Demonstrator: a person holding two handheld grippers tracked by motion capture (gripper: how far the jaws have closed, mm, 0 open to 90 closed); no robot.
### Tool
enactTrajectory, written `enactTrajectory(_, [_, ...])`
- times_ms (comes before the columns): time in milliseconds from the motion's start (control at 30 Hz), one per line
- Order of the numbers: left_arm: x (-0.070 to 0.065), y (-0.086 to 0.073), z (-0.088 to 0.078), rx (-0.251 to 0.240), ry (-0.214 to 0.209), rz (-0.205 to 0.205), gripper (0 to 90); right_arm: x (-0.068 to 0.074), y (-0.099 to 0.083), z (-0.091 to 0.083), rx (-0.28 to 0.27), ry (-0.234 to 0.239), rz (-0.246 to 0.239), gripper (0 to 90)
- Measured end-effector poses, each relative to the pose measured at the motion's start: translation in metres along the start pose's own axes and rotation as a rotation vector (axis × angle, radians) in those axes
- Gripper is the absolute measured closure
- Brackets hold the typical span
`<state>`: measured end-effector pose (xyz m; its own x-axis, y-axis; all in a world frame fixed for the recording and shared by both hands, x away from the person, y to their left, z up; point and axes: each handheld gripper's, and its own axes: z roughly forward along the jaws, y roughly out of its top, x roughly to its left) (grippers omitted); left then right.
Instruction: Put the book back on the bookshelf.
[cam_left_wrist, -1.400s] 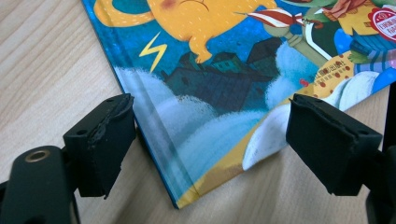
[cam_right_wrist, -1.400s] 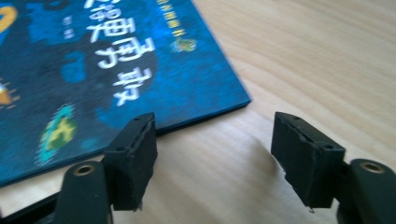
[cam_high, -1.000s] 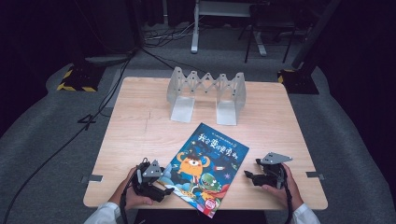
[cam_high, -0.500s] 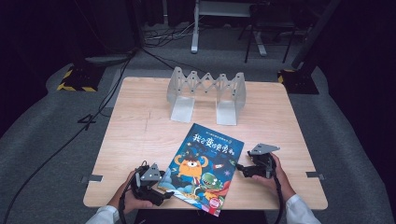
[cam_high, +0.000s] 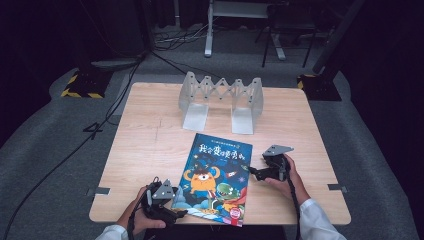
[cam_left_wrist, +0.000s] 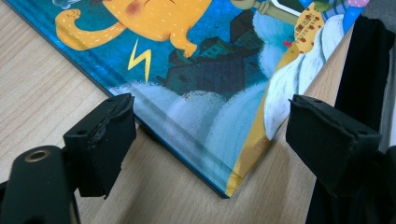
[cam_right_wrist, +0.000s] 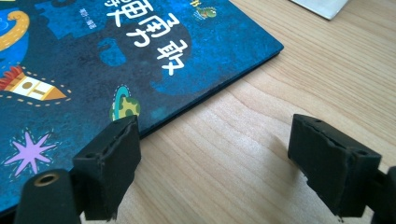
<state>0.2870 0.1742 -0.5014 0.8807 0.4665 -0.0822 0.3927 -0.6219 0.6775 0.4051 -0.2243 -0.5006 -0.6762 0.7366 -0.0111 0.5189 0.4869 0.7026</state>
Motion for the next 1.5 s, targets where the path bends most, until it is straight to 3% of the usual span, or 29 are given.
enactTrajectory(67, [-0.004, 0.001, 0.001, 0.012, 0.012, 0.014, 16.8, 0.005, -0.004, -0.005, 0.006, 0.016, -0.014, 17.9])
enactTrajectory(167, [-0.006, 0.002, 0.002, 0.014, 0.014, 0.025, 16.8, 0.017, -0.016, -0.017, 0.006, 0.086, -0.085, 17.9])
enactTrajectory(300, [-0.012, 0.006, 0.007, 0.004, -0.024, 0.032, 17.0, 0.033, -0.034, -0.034, 0.002, 0.135, -0.139, 18.0])
enactTrajectory(367, [-0.014, 0.008, 0.009, 0.007, -0.033, 0.046, 17.2, 0.035, -0.036, -0.036, 0.003, 0.141, -0.14, 18.0])
enactTrajectory(467, [-0.016, 0.011, 0.012, 0.014, -0.032, 0.058, 17.2, 0.038, -0.037, -0.039, 0.011, 0.114, -0.122, 17.9])
enactTrajectory(633, [-0.017, 0.015, 0.015, 0.007, -0.036, 0.05, 18.9, 0.026, -0.035, -0.035, 0.007, 0.075, -0.082, 15.4])
enactTrajectory(833, [-0.02, 0.025, 0.028, 0.002, 0.026, 0.058, 17.3, 0.013, -0.033, -0.032, 0.004, 0.05, -0.047, 15.3])
enactTrajectory(1000, [-0.02, 0.026, 0.029, -0.002, 0.02, 0.059, 15.6, 0.011, -0.036, -0.036, 0.007, 0.052, -0.053, 15.5])
enactTrajectory(1067, [-0.016, 0.022, 0.024, 0.009, 0.004, 0.079, 17.2, 0.012, -0.04, -0.042, 0.022, 0.065, -0.062, 16.0])
enactTrajectory(1200, [-0.004, 0.01, 0.012, 0.0, 0.008, 0.05, 17.2, 0.015, -0.046, -0.051, 0.047, 0.109, -0.114, 17.2])
enactTrajectory(1267, [-0.001, 0.005, 0.008, -0.003, 0.048, 0.044, 17.4, 0.019, -0.051, -0.058, 0.063, 0.128, -0.137, 17.5])
enactTrajectory(1500, [0.012, 0.002, 0.005, -0.02, 0.105, -0.02, 17.8, 0.044, -0.065, -0.08, 0.117, 0.17, -0.195, 25.2])
